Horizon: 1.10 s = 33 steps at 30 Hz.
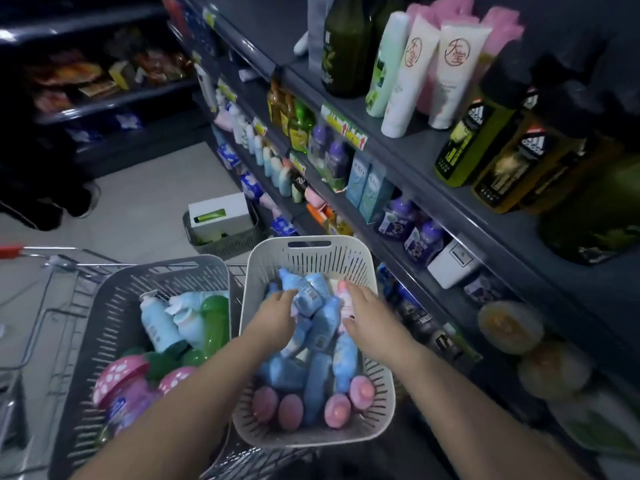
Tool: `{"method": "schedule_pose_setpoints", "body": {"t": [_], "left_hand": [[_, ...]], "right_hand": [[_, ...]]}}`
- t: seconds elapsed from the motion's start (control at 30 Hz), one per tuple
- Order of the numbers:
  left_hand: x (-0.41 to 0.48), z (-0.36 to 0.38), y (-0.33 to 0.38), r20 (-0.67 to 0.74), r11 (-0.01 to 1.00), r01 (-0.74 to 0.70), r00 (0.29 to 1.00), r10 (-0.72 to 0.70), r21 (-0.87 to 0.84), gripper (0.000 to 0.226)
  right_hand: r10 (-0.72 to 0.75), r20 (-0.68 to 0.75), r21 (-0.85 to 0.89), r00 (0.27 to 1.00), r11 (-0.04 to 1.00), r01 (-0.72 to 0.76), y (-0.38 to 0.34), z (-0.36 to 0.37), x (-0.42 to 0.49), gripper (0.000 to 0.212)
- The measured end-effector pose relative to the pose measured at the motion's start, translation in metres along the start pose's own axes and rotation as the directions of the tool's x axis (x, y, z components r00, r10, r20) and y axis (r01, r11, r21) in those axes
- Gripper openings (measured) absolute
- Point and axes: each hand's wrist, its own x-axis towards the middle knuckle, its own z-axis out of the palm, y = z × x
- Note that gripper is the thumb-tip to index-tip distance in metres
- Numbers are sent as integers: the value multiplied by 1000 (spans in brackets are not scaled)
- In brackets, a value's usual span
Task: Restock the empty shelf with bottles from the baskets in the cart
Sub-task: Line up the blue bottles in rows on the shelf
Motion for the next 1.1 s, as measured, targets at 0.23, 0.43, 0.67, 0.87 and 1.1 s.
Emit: {"method": "schedule_pose_setpoints", "body": {"t": [0.23,0.43,0.67,0.87,1.1], "left_hand": [[36,43,-11,218,992,122,969,-117,-8,29],[46,75,-15,139,980,198,971,-193,-20,49],[59,92,-21,87,960,244,968,-234,-139,56],[48,86,-24,-2,895,247,964,-267,-370,33],[30,56,-22,-176,743,62,955,-239,-667,24]], "right_hand": [[198,127,40,972,978,-205,12,62,51,67],[509,142,466,849,722,-511,30,100,97,59],[631,146,572,762,575,-586,31,122,130,32],[609,75,649,790,572,-502,32,126,126,24],[474,-14,895,880,398,-200,35,120,100,35]]}}
